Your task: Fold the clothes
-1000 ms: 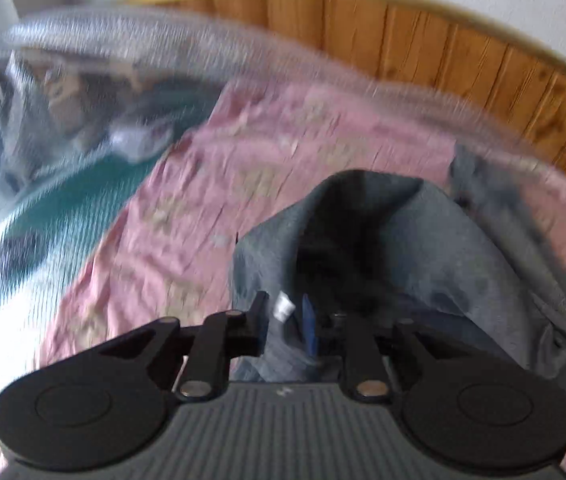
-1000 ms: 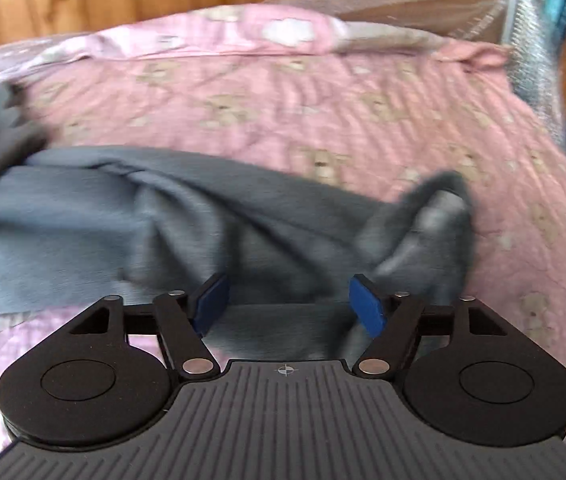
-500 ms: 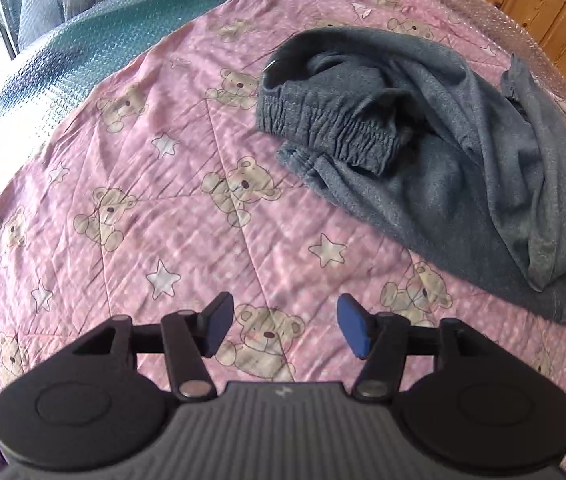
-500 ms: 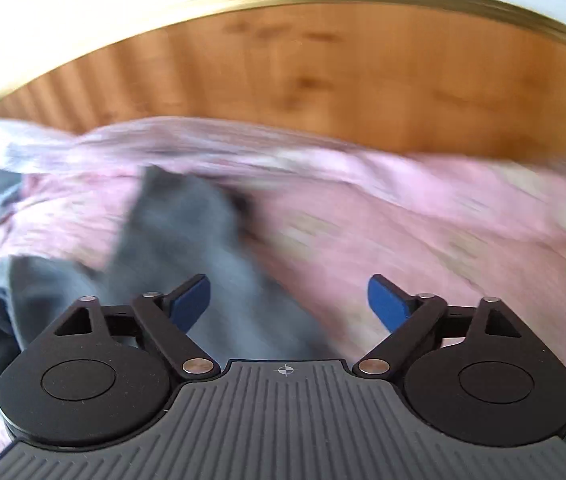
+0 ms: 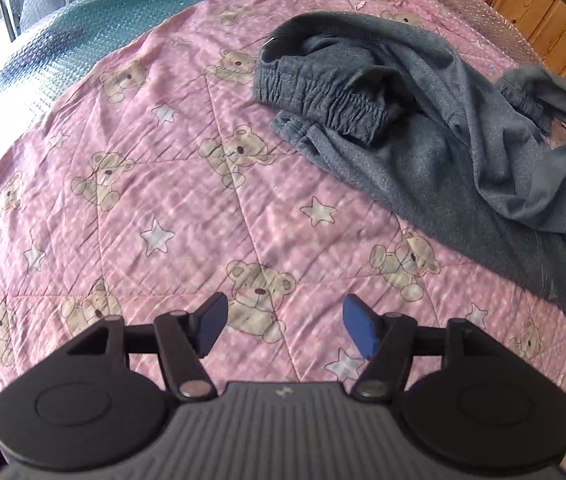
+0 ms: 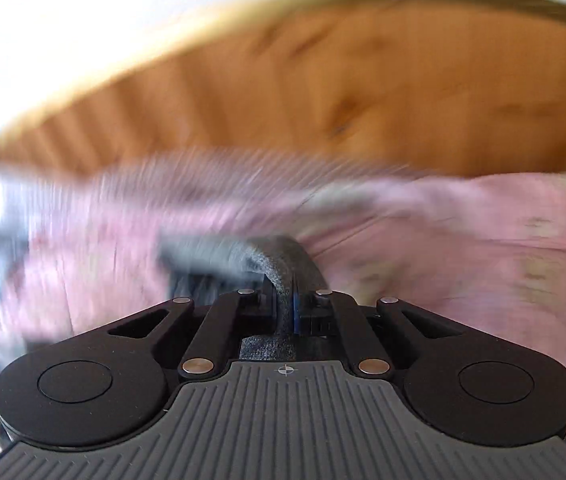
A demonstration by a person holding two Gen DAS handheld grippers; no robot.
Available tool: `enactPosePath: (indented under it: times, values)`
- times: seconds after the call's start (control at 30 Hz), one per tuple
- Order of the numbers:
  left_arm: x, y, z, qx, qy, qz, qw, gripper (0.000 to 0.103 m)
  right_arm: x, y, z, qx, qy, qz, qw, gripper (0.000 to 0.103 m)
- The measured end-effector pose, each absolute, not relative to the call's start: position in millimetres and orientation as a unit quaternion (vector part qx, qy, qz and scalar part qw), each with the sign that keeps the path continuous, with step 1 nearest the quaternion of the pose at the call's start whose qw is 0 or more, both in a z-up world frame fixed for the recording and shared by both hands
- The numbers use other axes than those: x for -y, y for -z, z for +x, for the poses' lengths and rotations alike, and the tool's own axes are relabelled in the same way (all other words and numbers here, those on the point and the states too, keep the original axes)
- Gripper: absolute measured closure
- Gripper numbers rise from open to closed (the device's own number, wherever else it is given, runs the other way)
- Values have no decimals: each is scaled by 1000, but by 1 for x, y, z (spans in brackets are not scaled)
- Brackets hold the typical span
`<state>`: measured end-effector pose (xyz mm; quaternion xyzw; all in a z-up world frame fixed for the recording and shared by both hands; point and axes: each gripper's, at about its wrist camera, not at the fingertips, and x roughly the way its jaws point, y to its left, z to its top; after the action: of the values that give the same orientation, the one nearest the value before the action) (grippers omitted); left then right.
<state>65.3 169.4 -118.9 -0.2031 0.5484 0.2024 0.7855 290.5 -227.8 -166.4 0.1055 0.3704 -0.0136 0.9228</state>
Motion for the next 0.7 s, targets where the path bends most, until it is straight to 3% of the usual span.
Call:
enactPosePath:
  times: [0.13, 0.2, 0.33, 0.43, 0.7]
  values:
    - [-164, 122, 100, -545, -148, -199, 801, 38, 350, 123, 231, -290, 155, 229, 916, 94]
    - [-157, 122, 121, -544, -118, -187, 809, 38, 378, 134, 203, -309, 194, 237, 900, 48]
    - [-147, 127, 153, -542, -99, -147, 821, 36, 418, 172, 146, -375, 258, 229, 861, 55]
    - [-151, 137, 165, -530, -132, -96, 832, 32, 448, 200, 104, -422, 303, 221, 825, 41]
    - [-150, 157, 185, -492, -139, 58, 857, 26, 441, 231, 88, -471, 275, 141, 826, 36]
